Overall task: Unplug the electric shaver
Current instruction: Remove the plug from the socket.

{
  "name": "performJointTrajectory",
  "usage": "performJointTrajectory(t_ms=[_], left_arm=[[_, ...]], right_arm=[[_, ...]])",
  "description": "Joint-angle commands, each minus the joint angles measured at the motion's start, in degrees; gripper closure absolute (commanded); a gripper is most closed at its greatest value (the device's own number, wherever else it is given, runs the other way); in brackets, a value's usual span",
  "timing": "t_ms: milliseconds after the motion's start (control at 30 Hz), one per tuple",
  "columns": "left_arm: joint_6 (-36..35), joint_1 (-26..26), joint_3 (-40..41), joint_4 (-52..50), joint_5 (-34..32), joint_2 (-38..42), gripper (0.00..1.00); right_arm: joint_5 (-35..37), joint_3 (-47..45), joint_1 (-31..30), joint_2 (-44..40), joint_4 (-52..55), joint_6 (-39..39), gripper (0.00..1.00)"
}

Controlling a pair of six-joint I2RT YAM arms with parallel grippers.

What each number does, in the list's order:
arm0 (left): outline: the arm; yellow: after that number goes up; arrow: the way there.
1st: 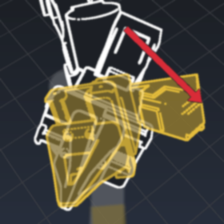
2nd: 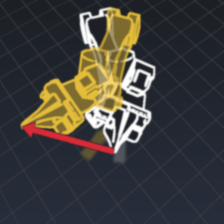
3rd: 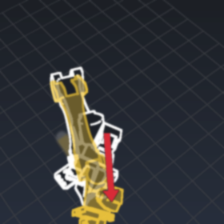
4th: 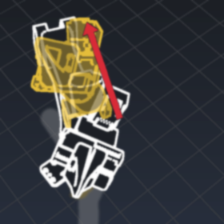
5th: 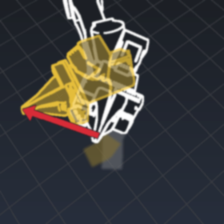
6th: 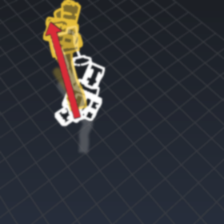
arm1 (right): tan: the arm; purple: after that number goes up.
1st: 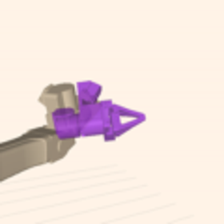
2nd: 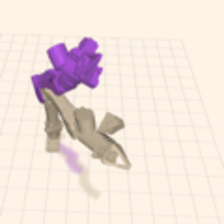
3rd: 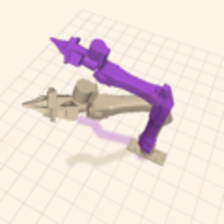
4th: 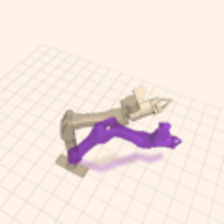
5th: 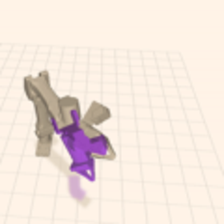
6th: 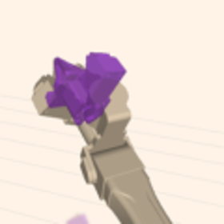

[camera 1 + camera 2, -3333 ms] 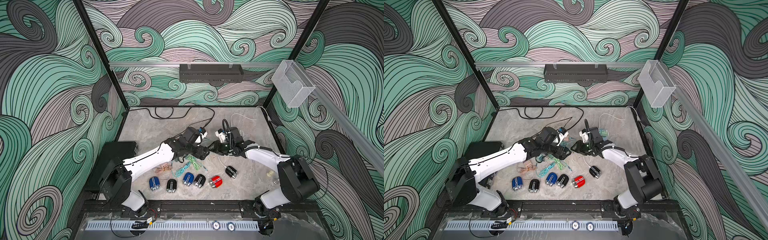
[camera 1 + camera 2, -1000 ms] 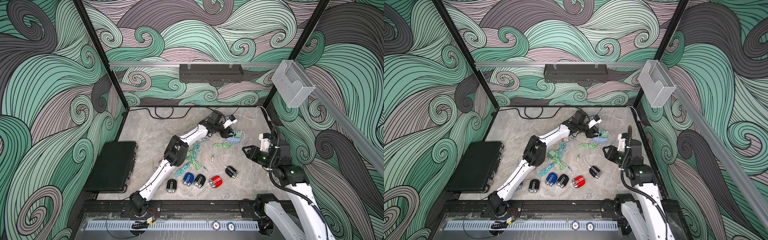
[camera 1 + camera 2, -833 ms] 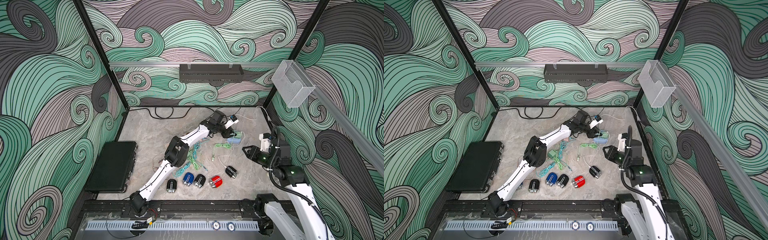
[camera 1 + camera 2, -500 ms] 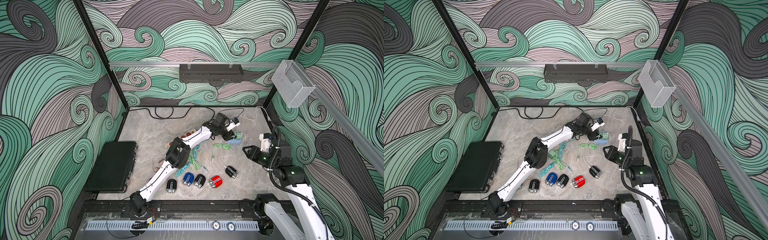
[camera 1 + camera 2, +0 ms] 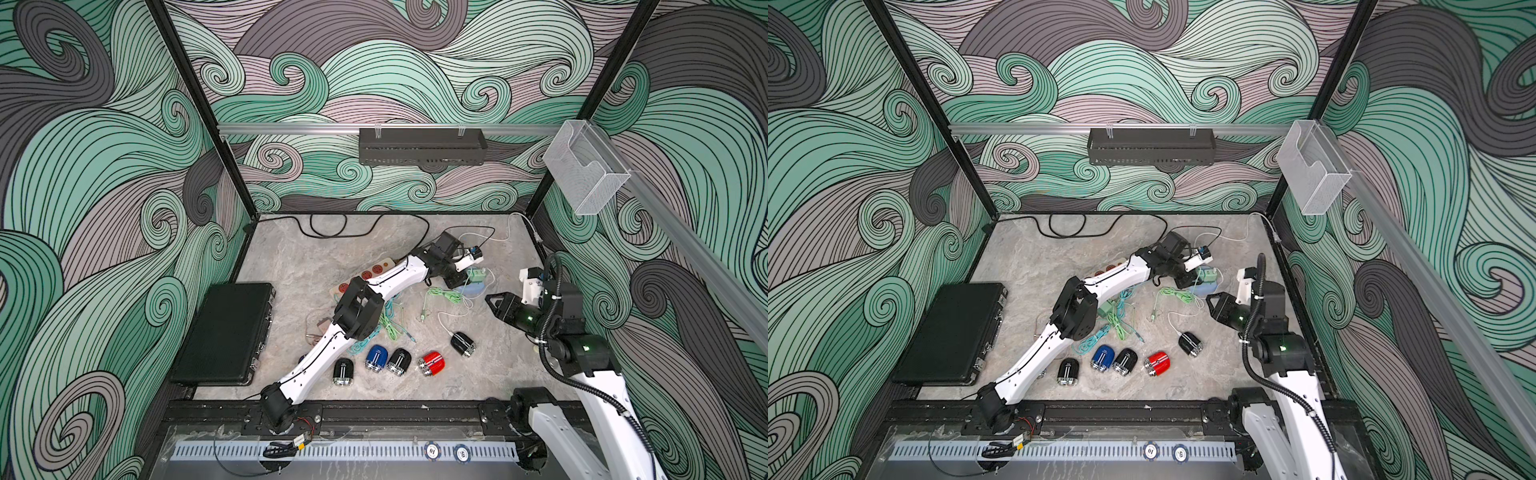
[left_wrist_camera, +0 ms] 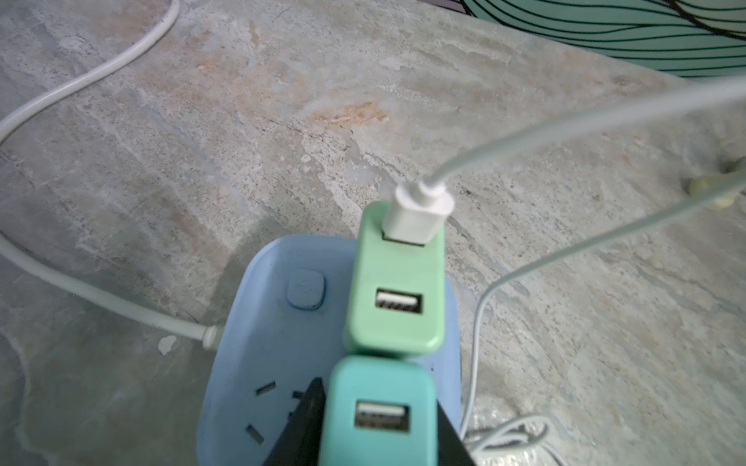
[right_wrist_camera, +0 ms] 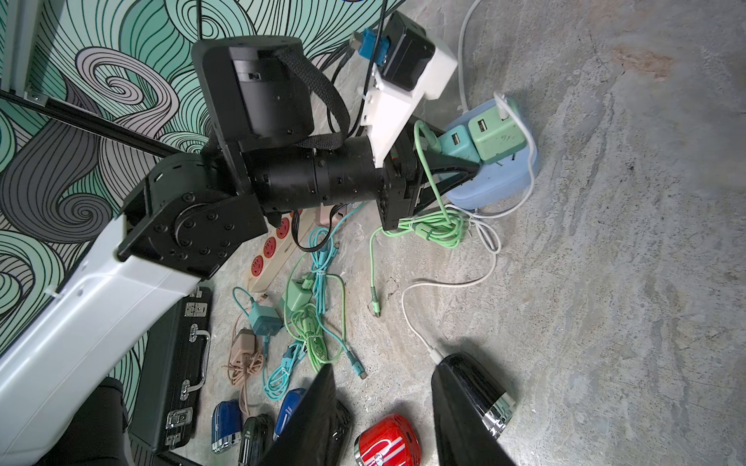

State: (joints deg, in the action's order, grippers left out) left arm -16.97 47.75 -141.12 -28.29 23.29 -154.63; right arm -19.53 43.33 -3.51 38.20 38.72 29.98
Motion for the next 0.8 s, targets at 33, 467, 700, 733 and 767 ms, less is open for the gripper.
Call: performJointTrajectory(t_ms=[33,467,700,733,767], left_arm=[[-0.5,1.1,0.6,-3.7,-0.4,2.8,0.79],[7.6,-0.1,20.4,3.8,-5.5,22.8,0.91],[16.8,-1.8,34.1,10.1,-5.3,32.6,0.92],[17.9,-1.9,35.7,11.3,-5.0,33.6,0.93],[19.3,-2.0,37.6,12.7,-5.0,34.7,0.93]], right_arm=[[-0.6,-1.1,0.4,-0.8,0.5,-0.5,0.60],[-8.8,-8.2,0.7,3.8,-10.7,8.1,0.61],[-13.9,-15.7,0.7,12.0,-36.8,25.8,0.56],[-13.8,-16.5,0.7,13.3,-39.8,27.9,0.55],[-13.6,-17.1,0.6,14.8,-43.0,29.9,0.54]])
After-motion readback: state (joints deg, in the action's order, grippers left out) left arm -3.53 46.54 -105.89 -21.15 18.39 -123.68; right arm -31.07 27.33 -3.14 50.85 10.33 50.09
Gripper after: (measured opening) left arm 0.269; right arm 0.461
